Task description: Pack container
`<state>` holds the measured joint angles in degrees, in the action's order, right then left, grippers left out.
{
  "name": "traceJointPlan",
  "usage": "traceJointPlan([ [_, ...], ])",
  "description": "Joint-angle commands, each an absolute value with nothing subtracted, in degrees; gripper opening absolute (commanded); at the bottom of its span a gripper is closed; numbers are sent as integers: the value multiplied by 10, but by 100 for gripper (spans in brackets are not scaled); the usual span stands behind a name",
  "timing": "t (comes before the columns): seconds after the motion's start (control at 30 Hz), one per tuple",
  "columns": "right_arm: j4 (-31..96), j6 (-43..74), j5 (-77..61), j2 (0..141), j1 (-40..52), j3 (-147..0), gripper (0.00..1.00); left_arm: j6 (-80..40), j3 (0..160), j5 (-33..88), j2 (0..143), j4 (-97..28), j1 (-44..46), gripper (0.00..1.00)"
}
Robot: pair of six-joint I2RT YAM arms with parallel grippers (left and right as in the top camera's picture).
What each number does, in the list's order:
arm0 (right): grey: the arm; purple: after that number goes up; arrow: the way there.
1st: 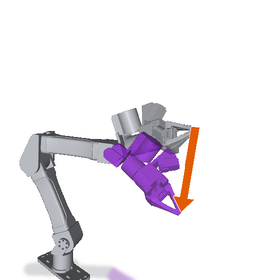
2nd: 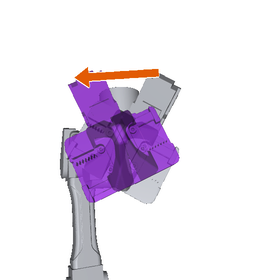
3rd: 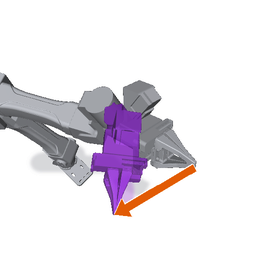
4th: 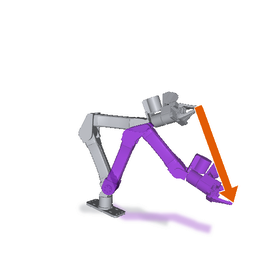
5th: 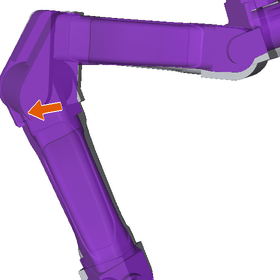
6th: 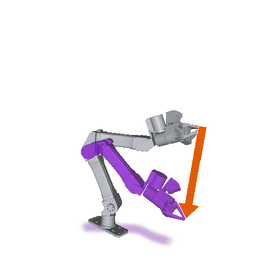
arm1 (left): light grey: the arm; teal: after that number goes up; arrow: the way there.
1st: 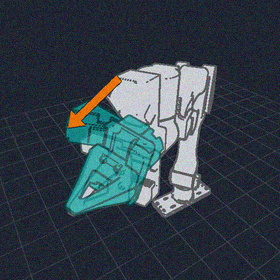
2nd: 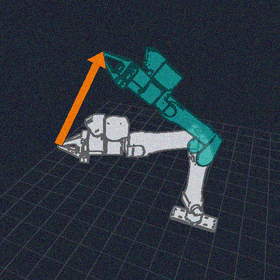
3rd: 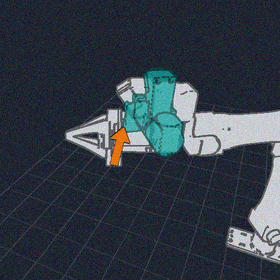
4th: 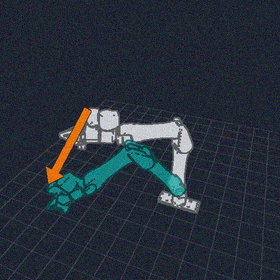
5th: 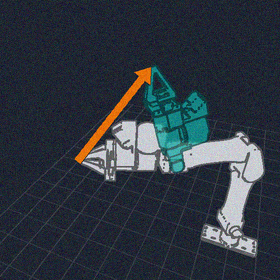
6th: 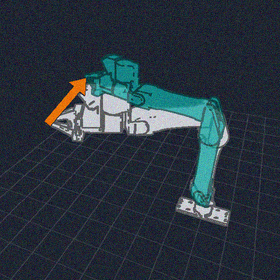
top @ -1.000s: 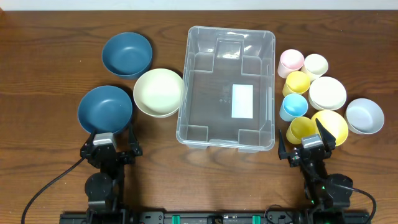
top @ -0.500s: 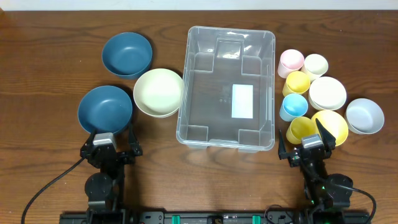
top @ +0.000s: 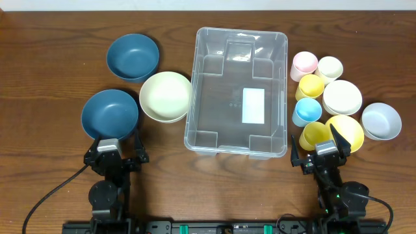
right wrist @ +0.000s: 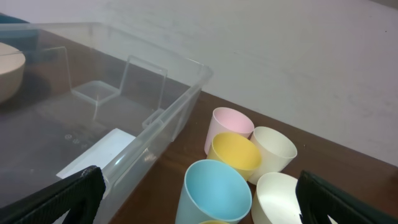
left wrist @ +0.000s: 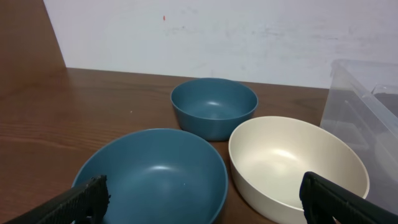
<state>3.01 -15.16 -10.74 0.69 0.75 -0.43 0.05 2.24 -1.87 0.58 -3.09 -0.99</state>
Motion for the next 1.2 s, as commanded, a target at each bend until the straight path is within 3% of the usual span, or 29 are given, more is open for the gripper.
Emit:
traceJointPlan([
  [0.0,32,-142,-114,4,3,-3,99,8,11,-15,4,-30,-8,98],
  [0.17,32,-142,-114,4,3,-3,99,-32,81,-16,11,-39,-8,98],
  [0.3,32,-142,-114,4,3,-3,99,-80,213,-55,72,-135,-10,98],
  [0.73,32,-142,-114,4,3,-3,99,-74,829,0,563,-538,-9,98],
  [0.83,32,-142,-114,4,3,-3,99,-68,860,-7,600,-552,-10,98],
  [0.93,32,-142,-114,4,3,-3,99,-148,856,-61,630,-568,-24,98],
  [1.07,32,-142,-114,4,3,-3,99,-181,856,-65,679,-613,-91,100],
  [1.17,32,-142,-114,4,3,-3,99,-161,854,-23,717,-629,-156,94],
])
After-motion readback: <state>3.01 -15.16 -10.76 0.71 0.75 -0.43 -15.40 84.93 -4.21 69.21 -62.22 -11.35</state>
